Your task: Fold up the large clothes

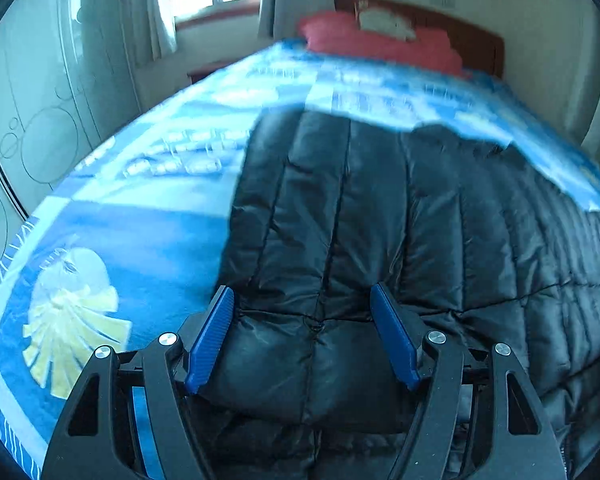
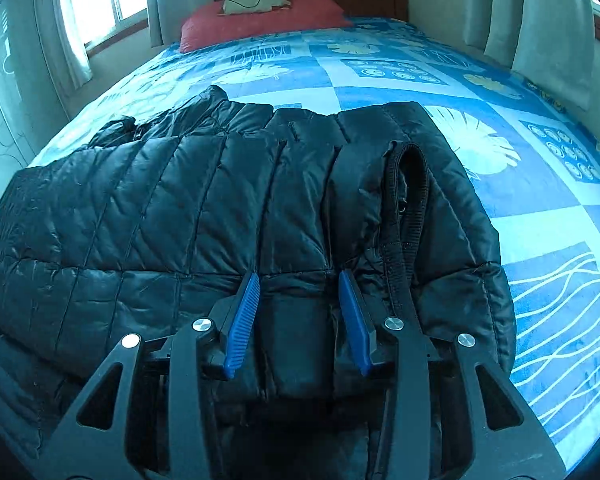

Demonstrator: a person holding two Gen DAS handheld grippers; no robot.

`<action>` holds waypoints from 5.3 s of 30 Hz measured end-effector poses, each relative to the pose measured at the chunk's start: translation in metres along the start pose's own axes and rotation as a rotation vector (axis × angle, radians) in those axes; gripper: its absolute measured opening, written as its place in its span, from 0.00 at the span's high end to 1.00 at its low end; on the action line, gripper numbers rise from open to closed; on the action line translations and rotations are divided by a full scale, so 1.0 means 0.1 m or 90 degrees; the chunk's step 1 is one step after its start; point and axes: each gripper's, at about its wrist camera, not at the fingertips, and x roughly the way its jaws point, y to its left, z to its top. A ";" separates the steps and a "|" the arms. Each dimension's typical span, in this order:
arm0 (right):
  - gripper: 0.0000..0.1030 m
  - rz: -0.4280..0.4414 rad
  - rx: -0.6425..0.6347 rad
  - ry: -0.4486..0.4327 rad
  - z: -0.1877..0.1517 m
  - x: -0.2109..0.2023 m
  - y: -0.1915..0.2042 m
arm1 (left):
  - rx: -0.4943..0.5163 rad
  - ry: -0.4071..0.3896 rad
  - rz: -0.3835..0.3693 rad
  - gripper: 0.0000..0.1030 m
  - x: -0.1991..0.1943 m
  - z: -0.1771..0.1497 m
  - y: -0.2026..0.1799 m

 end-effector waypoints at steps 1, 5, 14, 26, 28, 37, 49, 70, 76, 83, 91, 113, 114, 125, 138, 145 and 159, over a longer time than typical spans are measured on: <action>0.61 0.001 0.000 0.002 0.01 -0.02 0.00 | 0.002 0.000 0.001 0.33 -0.01 0.01 0.00; 0.61 0.016 0.011 -0.029 0.11 -0.23 -0.01 | 0.003 -0.015 -0.017 0.33 -0.27 0.06 0.02; 0.48 0.012 0.010 -0.001 0.50 0.27 0.04 | 0.007 -0.057 -0.028 0.33 -0.07 0.56 -0.11; 0.46 0.005 0.015 -0.021 0.61 0.35 -0.02 | 0.028 -0.072 -0.005 0.33 0.09 0.85 -0.12; 0.45 -0.001 0.002 -0.013 0.57 0.47 -0.01 | 0.029 -0.002 0.012 0.32 0.41 0.85 -0.09; 0.44 0.008 0.014 -0.028 0.51 0.32 -0.04 | 0.004 0.032 -0.001 0.28 0.56 0.75 0.06; 0.34 0.023 0.060 0.026 -0.95 -1.29 -0.68 | -0.082 0.029 -0.152 0.26 -1.15 -0.75 0.90; 0.39 0.109 0.137 0.074 -3.04 -2.56 -0.74 | -0.167 0.108 -0.307 0.26 -2.43 -2.65 0.84; 0.54 0.133 0.152 0.071 -3.08 -2.63 -0.71 | -0.168 0.108 -0.326 0.32 -2.48 -2.72 0.81; 0.79 0.178 0.172 0.068 -3.11 -2.66 -0.69 | -0.162 0.105 -0.307 0.61 -2.51 -2.77 0.83; 0.88 0.206 0.188 0.032 -3.08 -2.80 -0.72 | -0.183 0.086 -0.320 0.84 -2.63 -2.79 0.94; 0.89 0.370 0.248 -0.061 -3.33 -3.84 -1.00 | -0.175 -0.004 -0.436 0.88 -3.76 -2.88 1.06; 0.89 0.375 0.246 -0.066 -3.33 -3.87 -1.00 | -0.180 -0.008 -0.443 0.88 -3.81 -2.88 1.06; 0.89 0.450 0.192 -0.145 -2.39 -3.75 -0.86 | -0.165 -0.074 -0.492 0.88 -3.67 -2.01 0.99; 0.89 0.419 0.256 -0.190 -0.61 -2.59 -0.84 | -0.186 -0.108 -0.440 0.88 -2.57 -0.39 0.78; 0.89 0.359 0.281 -0.130 0.00 -1.54 -0.74 | -0.191 -0.056 -0.374 0.88 -1.54 0.19 0.54; 0.89 0.254 0.311 -0.040 -0.06 -0.12 -0.82 | -0.176 0.020 -0.268 0.88 -0.22 0.13 0.42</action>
